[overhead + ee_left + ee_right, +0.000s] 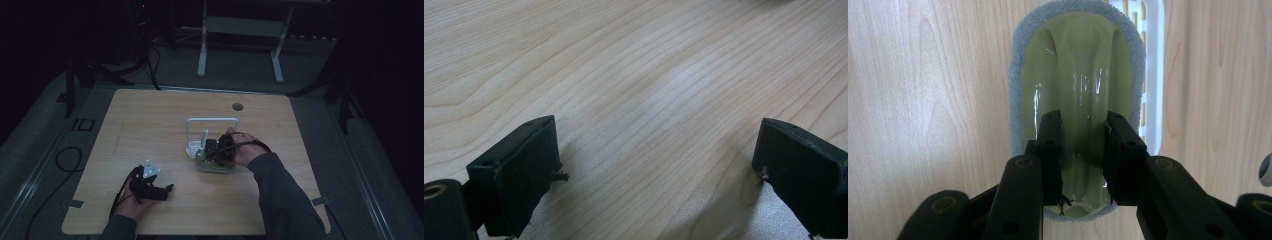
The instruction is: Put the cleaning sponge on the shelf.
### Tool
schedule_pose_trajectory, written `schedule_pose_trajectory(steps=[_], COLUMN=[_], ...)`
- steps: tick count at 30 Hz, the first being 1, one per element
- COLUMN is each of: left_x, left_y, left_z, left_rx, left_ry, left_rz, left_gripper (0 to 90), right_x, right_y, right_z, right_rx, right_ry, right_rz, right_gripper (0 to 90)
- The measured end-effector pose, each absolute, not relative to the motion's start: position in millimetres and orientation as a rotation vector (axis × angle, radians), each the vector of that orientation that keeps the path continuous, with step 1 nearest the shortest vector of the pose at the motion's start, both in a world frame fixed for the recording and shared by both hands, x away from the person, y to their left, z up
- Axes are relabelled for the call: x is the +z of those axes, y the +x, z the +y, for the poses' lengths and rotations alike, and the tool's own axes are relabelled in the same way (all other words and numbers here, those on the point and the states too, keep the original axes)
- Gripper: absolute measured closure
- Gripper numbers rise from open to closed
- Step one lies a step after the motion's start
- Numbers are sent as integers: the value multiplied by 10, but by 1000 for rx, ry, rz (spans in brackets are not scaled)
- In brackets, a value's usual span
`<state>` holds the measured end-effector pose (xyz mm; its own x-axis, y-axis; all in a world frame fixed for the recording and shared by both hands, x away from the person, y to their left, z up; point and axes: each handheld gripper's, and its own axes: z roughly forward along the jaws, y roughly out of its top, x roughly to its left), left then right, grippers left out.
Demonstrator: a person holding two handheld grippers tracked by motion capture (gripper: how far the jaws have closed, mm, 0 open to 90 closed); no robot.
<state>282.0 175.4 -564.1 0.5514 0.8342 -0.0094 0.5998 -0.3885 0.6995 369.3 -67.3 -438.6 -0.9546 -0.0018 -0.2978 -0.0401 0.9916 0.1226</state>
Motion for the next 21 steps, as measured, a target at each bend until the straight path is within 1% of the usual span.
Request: schedule_pose_trajectory(steps=[21], left_x=[-5642], left_y=[2820], left_z=[1754], left_rx=[457], left_ry=[2125], left_rz=[1149], left_gripper=[50], right_x=[-4396], right_y=[3726], right_z=[-609], right_rx=[188], right_ry=[-83], right_rz=[2786], right_gripper=[716])
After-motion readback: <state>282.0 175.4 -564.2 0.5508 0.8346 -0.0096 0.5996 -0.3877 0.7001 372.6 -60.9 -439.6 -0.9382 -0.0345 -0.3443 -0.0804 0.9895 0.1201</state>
